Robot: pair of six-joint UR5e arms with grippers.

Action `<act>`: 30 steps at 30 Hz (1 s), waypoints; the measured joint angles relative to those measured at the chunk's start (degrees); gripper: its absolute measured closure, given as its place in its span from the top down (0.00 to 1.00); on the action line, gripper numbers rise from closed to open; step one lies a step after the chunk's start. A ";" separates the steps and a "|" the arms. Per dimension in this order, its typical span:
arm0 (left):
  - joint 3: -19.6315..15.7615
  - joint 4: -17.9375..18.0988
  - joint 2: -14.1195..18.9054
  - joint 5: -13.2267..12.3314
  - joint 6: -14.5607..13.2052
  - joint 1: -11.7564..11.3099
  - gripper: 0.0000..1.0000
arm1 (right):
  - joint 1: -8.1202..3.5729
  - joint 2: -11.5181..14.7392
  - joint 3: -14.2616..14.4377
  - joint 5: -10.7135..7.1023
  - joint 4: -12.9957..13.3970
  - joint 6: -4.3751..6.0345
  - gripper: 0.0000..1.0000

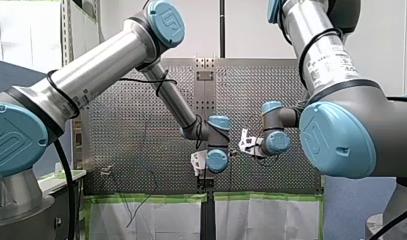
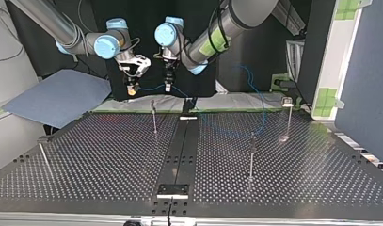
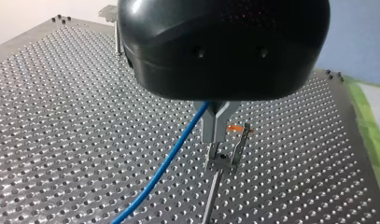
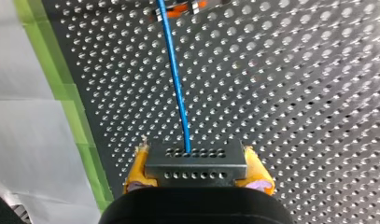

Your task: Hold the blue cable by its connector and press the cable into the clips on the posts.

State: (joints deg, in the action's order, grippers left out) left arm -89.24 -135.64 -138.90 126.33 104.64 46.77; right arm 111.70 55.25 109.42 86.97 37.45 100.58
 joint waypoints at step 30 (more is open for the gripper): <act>4.83 -0.19 -6.23 -0.97 0.84 -0.27 0.00 | -8.40 -2.41 -0.57 -14.51 4.68 1.50 0.00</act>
State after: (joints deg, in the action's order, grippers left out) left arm -84.40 -135.83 -145.13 125.36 105.48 46.50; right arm 103.31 52.84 108.85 72.46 42.13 102.09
